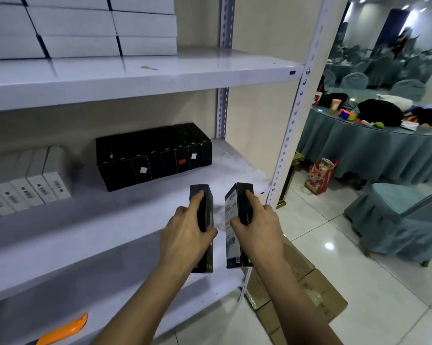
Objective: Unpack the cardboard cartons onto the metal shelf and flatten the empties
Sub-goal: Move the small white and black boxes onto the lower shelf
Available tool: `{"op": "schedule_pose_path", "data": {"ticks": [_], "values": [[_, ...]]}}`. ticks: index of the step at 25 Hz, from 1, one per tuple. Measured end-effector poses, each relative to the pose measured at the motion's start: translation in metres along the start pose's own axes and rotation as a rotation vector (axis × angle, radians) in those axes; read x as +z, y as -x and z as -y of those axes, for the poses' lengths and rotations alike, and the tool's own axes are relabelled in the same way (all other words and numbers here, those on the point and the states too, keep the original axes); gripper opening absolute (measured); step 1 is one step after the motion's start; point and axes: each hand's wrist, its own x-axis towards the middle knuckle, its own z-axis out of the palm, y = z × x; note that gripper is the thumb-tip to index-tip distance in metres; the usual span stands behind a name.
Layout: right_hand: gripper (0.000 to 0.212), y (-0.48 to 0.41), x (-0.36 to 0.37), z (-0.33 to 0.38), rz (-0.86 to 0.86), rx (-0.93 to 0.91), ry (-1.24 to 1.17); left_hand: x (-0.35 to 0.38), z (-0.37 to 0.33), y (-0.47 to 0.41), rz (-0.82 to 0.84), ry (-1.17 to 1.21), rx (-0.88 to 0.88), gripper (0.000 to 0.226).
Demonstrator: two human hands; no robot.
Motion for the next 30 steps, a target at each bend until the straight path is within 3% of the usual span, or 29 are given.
{"op": "schedule_pose_path", "data": {"ticks": [13,19,30], "values": [[0.075,-0.068,0.032,0.039,0.07,-0.023,-0.036,0.005,0.006,-0.081,-0.013,0.057,0.008,0.071],[0.059,-0.081,0.041,0.038,0.059,-0.011,-0.154,0.017,0.017,-0.102,0.02,0.159,0.024,0.066],[0.026,-0.101,0.044,0.035,0.103,0.19,-0.434,0.023,0.032,-0.142,0.186,0.455,-0.06,0.05]]}}
